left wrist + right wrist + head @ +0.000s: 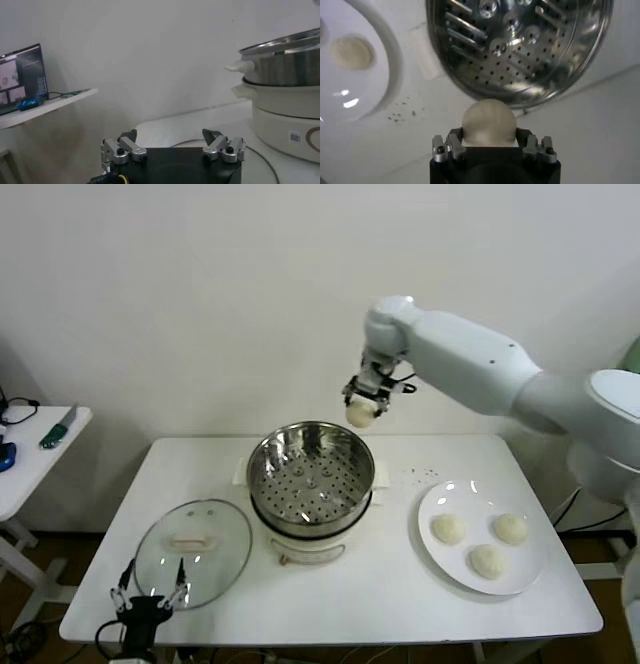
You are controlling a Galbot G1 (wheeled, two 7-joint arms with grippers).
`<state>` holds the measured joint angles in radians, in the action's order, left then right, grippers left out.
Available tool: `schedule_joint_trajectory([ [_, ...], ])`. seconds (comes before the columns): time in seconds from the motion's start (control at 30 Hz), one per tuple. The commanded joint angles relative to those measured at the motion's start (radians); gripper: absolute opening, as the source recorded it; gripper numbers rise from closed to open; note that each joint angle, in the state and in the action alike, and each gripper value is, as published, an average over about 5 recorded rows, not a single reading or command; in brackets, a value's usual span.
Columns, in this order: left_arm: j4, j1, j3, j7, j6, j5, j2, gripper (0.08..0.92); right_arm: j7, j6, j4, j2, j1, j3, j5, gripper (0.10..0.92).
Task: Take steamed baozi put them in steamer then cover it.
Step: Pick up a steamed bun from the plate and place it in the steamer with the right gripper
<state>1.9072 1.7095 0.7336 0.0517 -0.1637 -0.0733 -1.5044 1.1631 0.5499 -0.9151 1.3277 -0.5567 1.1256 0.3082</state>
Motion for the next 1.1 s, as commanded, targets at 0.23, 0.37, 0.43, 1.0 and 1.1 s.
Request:
schedule_joint_trajectory([
  [0.23, 0.004, 0.005, 0.006, -0.001, 0.008, 0.005, 0.010, 0.823, -0.045, 0.161, 0.036, 0.226, 0.103, -0.012, 0.260, 0.689],
  [0.37, 0.008, 0.012, 0.009, -0.001, 0.008, 0.006, 0.012, 0.823, -0.058, 0.174, 0.086, 0.253, 0.146, -0.023, 0.314, 0.695],
  [0.43, 0.009, 0.015, 0.010, -0.001, 0.008, 0.007, 0.012, 0.823, -0.063, 0.178, 0.102, 0.260, 0.166, -0.026, 0.338, 0.695],
  [1.0, 0.005, 0.024, 0.005, 0.005, 0.009, 0.009, 0.009, 0.823, -0.077, 0.159, 0.166, 0.268, 0.236, -0.035, 0.379, 0.775],
  [1.1, 0.006, 0.025, 0.004, 0.006, 0.010, 0.009, 0.009, 0.823, -0.070, 0.162, 0.166, 0.267, 0.226, -0.049, 0.368, 0.814],
])
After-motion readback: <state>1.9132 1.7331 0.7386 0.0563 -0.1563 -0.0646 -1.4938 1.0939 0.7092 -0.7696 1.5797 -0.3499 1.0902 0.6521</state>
